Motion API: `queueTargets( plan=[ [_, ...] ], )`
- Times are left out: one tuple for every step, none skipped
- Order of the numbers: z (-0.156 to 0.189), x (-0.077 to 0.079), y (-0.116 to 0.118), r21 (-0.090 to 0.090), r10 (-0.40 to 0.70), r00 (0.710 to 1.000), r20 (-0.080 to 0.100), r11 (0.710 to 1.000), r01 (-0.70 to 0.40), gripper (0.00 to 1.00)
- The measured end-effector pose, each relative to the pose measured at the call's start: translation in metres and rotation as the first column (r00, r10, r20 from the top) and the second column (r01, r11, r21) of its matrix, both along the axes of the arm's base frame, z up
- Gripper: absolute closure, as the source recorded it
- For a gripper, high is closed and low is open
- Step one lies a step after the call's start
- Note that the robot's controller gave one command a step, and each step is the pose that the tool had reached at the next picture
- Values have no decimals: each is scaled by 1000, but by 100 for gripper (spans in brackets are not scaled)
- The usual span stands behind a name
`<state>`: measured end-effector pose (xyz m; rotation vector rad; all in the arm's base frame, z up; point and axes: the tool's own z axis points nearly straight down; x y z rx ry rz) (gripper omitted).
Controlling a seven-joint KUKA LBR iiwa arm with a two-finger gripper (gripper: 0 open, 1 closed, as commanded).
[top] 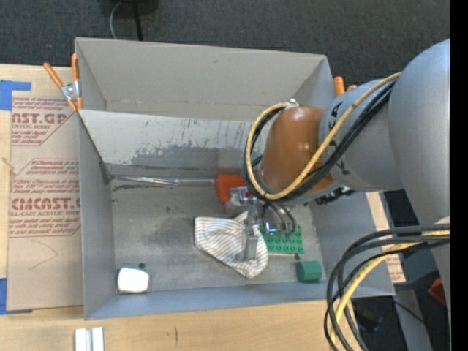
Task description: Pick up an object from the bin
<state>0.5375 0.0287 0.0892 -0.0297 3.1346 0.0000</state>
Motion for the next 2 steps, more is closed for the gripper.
queueTargets(
  plan=[
    [-12,-2,7,1,183,983,-2,983,-182,100],
    [-13,-2,7,1,182,983,-2,983,-182,100]
  ],
)
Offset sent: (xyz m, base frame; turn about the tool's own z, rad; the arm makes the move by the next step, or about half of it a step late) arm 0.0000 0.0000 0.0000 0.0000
